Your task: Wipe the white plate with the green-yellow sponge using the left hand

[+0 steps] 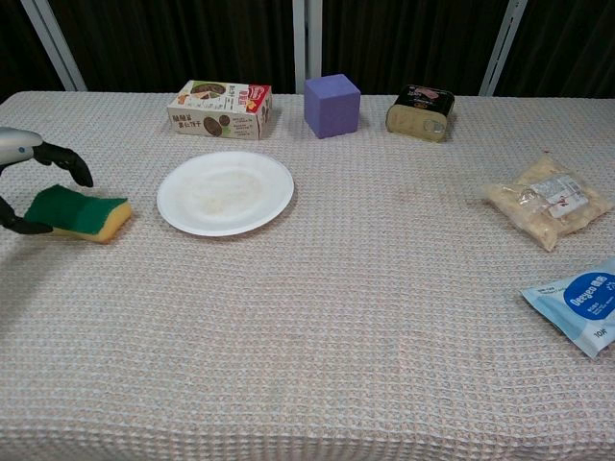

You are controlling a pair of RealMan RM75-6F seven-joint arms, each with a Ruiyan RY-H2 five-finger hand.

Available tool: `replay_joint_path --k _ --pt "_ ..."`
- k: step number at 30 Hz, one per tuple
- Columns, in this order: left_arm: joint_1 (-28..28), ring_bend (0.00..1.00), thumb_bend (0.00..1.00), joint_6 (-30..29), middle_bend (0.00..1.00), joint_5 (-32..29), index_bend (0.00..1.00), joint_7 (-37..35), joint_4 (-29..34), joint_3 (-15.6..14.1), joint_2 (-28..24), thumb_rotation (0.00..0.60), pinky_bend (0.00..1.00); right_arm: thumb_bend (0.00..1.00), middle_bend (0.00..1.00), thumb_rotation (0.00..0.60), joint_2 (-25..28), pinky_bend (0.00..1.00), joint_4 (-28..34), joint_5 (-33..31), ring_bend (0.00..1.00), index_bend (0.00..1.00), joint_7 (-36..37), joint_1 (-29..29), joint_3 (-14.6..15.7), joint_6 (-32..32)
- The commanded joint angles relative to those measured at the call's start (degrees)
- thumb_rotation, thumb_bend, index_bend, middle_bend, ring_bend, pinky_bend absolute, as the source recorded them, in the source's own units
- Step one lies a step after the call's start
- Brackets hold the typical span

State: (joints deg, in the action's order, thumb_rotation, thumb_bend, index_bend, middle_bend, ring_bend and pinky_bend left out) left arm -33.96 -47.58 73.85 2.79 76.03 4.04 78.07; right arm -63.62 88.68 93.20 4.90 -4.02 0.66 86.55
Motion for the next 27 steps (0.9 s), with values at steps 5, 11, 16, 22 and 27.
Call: replay_joint_path --k 5,11,16,22,27 --pt "-0.8 0.21 0.25 1.0 0.34 0.0 0.38 -0.9 -2.0 -0.2 0.9 0.600 0.17 0.22 0.14 0.600 0.0 0.00 0.2 -0.2 0.00 0.11 -0.4 0.0 -0.1 -0.3" --pt "-1.4 0.33 0.32 1.4 0.49 0.2 0.52 -1.9 -3.9 0.0 1.9 0.600 0.24 0.22 0.14 0.600 0.1 0.00 0.6 -0.4 0.00 0.11 -0.8 -0.3 -0.2 -0.8" --pt "-2.7 0.46 0.40 1.6 0.60 0.5 0.56 -0.2 -2.2 0.5 0.4 0.600 0.40 0.22 0.14 0.600 -0.3 0.00 0.2 -0.4 0.00 0.11 -0.6 -0.7 -0.3 -1.3" --pt "-5.4 0.54 0.51 2.0 0.66 -1.9 0.58 7.2 7.0 2.8 -5.4 0.600 0.53 0.22 0.14 0.600 -0.5 0.00 -0.5 -0.3 0.00 0.11 0.1 -0.8 -0.5 -1.2" --pt "-10.2 0.54 0.54 5.8 0.66 -8.6 0.58 14.9 11.6 4.8 -6.1 0.600 0.56 0.22 0.14 0.600 -1.2 0.00 -1.8 -0.7 0.00 0.11 1.2 -0.8 -0.4 -1.6"
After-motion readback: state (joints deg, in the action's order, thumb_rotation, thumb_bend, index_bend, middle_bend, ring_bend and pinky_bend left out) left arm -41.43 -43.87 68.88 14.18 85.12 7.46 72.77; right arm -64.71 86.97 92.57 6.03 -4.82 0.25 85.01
